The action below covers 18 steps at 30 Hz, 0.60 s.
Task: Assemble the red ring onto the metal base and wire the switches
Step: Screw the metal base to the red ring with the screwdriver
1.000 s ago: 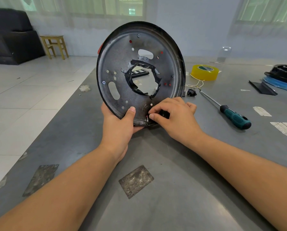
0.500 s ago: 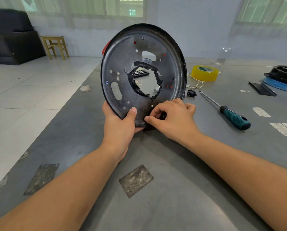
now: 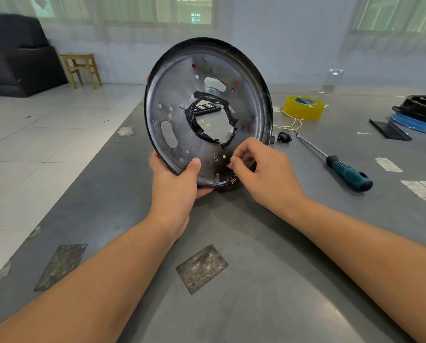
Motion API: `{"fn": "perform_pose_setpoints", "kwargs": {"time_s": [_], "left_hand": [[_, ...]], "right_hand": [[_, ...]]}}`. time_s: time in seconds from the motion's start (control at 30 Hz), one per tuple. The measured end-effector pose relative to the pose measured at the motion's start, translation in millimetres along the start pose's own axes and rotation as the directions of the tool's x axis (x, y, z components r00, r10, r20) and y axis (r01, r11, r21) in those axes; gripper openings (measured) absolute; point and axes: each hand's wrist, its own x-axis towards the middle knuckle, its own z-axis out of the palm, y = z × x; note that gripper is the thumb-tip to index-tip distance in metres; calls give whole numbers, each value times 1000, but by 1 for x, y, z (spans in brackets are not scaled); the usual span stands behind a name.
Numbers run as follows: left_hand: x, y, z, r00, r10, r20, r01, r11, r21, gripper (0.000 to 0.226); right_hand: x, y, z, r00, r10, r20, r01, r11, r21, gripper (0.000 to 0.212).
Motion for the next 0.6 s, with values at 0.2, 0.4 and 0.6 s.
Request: {"fn": "perform_pose_setpoints", "kwargs": {"time_s": [0.2,0.4,0.6], "left_hand": [[1,4,1,999,-36,-22,35,998,-42,49],[2,6,0,998,-65,-5,64,995,-70,39],[2,8,0,996,-82,-24,80,993,-86,30]], "right_hand": [[-1,0,-1,994,-99,-42,99,995,2,9],[-1,1,0,987,-159,-12,159,986,-42,4],[-2,3,0,990,-138,7,138,990,-13,8]]}}
